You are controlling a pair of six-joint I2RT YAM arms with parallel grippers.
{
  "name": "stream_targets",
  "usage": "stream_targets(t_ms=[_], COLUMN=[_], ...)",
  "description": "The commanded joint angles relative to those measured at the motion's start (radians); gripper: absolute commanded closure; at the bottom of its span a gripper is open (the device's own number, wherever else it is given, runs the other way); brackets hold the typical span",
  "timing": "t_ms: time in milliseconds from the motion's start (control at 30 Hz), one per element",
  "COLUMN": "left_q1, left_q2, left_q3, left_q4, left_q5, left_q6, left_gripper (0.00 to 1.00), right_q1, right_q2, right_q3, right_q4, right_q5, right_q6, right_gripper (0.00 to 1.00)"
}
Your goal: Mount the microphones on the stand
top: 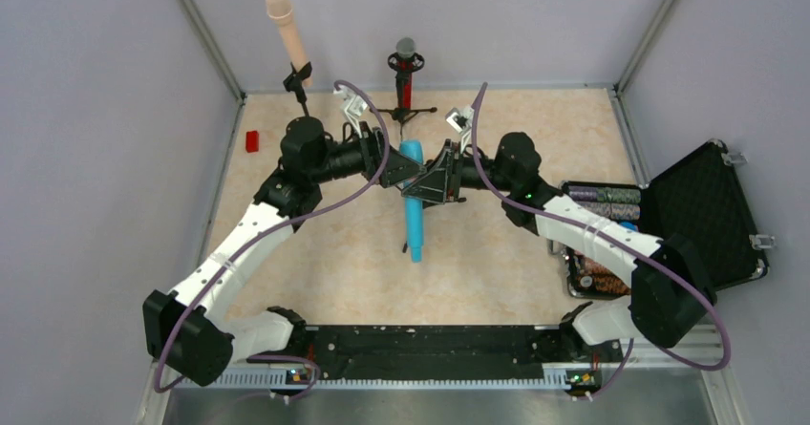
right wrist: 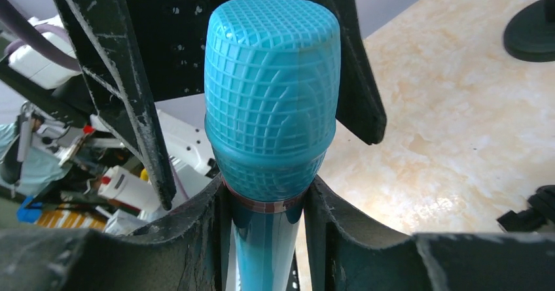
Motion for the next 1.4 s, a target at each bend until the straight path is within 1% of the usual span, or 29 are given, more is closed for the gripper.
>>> stream_targets(t_ms=[0,67,200,333,400,600,700,800,900,1000,1100,1167,1233,1300,1367], left_q1=[0.022,0.035,0.062,0.072,0.074,0.073,0.072,0.072,0.073,0.073,0.073,0.074,0.073,0.073,0.073], left_q2=[-0.034,-0.053,-0.090,-0.118,-0.130,-0.133,-0.113,-0.105,-0.087,-0.041,0.033,0.086,0.136,0.184,0.243], left_q3=[0.031,0.022,0.004,-0.019,-0.035,-0.105,-0.139,-0.194,-0.247,-0.249,-0.206,-0.158,-0.103,-0.057,-0.021], left_q4=[-0.026,-0.032,-0.045,-0.046,-0.076,-0.059,-0.002,0.107,0.244,0.302,0.290,0.225,0.122,0.079,0.071], left_q5=[-0.046,-0.072,-0.123,-0.148,-0.171,-0.201,-0.155,-0.124,-0.112,-0.081,-0.001,0.084,0.137,0.167,0.201], left_q6=[0.073,0.087,0.120,0.201,0.258,0.446,0.535,0.589,0.613,0.661,0.732,0.828,0.932,0.980,0.991], left_gripper=[0.14,0.07,0.01,0.01,0.01,0.01,0.01,0.02,0.02,0.02,0.02,0.02,0.02,0.02,0.04], right_q1=[0.006,0.000,-0.044,-0.117,-0.159,-0.250,-0.265,-0.268,-0.270,-0.270,-0.270,-0.270,-0.270,-0.270,-0.270], right_q2=[-0.073,-0.088,-0.118,-0.180,-0.216,-0.343,-0.394,-0.422,-0.430,-0.424,-0.416,-0.411,-0.407,-0.405,-0.403], right_q3=[0.024,0.023,-0.008,-0.066,-0.093,-0.139,-0.141,-0.142,-0.142,-0.140,-0.137,-0.134,-0.132,-0.131,-0.131], right_q4=[-0.048,-0.089,-0.115,-0.105,-0.117,-0.224,-0.281,-0.315,-0.328,-0.329,-0.330,-0.331,-0.331,-0.334,-0.335], right_q5=[0.088,0.127,0.172,0.196,0.214,0.305,0.356,0.401,0.410,0.406,0.399,0.397,0.394,0.394,0.397], right_q6=[-0.081,-0.100,-0.093,-0.059,-0.054,-0.139,-0.200,-0.236,-0.251,-0.250,-0.250,-0.249,-0.249,-0.249,-0.250], right_gripper=[1.00,1.00,1.00,1.00,1.00,1.00,1.00,1.00,1.00,1.00,1.00,1.00,1.00,1.00,1.00])
